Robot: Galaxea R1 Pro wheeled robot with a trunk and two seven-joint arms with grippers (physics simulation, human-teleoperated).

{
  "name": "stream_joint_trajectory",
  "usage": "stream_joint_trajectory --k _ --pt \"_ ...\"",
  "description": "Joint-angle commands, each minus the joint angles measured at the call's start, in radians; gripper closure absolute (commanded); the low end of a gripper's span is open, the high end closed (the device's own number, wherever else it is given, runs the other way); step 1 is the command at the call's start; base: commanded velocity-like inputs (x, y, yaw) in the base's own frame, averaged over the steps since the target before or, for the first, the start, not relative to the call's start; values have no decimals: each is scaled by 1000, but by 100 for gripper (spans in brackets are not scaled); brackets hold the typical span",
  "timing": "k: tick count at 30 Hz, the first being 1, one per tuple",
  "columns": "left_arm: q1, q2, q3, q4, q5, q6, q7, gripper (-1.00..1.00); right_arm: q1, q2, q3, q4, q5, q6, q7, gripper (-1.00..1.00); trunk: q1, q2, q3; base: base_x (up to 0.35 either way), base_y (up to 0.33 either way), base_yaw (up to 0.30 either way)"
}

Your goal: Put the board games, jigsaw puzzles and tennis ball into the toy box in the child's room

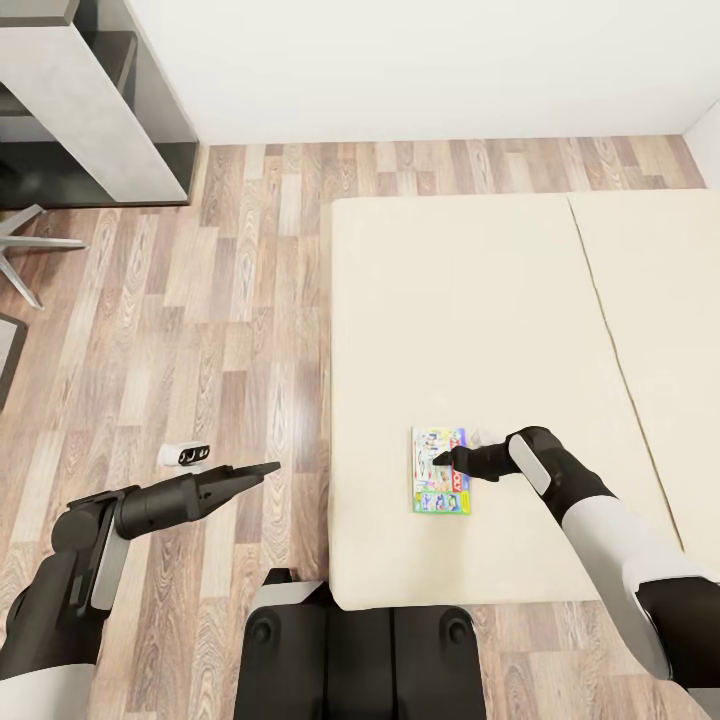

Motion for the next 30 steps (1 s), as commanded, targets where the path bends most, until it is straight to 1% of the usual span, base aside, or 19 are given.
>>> stream_joint_trajectory --k 1,26,28,30 --pt "0 0 1 0 -1 11 -4 -100 0 -1 4 -1 9 2 9 -100 1 -2 -1 0 3 0" --pt "0 1 1 0 -1 11 -4 -100 0 -1 4 -1 4 3 10 -100 1 -2 -1 0 0 0" --pt "0 1 1 0 -1 11 -4 -100 0 -1 4 -1 2 3 20 -100 1 -2 -1 0 0 0" --pt "0 1 1 0 -1 11 -4 -100 0 -1 4 -1 2 3 57 -100 1 -2 -1 0 0 0"
